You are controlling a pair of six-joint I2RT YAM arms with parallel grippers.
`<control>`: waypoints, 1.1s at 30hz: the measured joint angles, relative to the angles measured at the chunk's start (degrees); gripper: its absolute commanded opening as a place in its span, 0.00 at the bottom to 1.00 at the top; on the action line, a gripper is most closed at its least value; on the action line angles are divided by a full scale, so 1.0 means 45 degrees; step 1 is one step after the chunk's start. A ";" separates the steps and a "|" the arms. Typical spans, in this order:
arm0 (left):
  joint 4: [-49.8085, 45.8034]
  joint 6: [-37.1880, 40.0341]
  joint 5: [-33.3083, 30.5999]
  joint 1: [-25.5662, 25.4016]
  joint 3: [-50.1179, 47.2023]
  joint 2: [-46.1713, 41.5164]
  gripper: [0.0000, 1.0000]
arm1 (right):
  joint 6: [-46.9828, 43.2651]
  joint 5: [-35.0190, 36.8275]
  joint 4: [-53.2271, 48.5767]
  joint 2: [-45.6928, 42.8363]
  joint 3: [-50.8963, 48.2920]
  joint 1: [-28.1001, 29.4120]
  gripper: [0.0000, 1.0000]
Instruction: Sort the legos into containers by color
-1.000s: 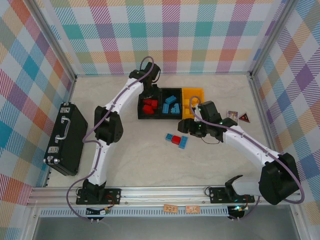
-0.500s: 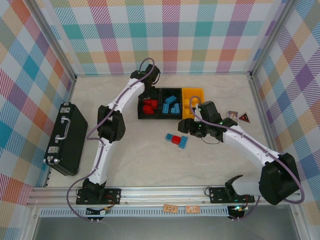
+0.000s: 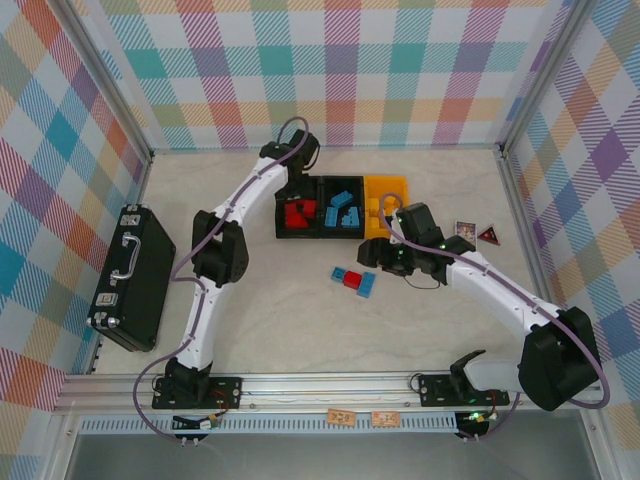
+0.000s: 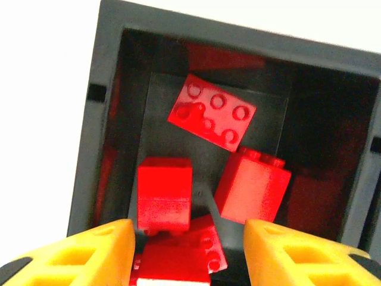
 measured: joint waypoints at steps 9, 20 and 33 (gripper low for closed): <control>0.1957 0.0044 0.1486 -0.0525 -0.5241 -0.4711 0.51 | -0.1472 0.0486 -0.0845 0.0695 0.0175 0.0277 0.61; 0.4512 -0.0481 0.3789 -0.0588 -1.2876 -0.9617 0.55 | -0.4396 0.0952 -0.0627 0.2696 0.1234 0.0816 0.64; 0.5197 -0.1651 0.4080 -0.0588 -1.6869 -1.2356 0.57 | -0.6465 0.1481 0.0607 0.4896 0.1642 0.1297 0.64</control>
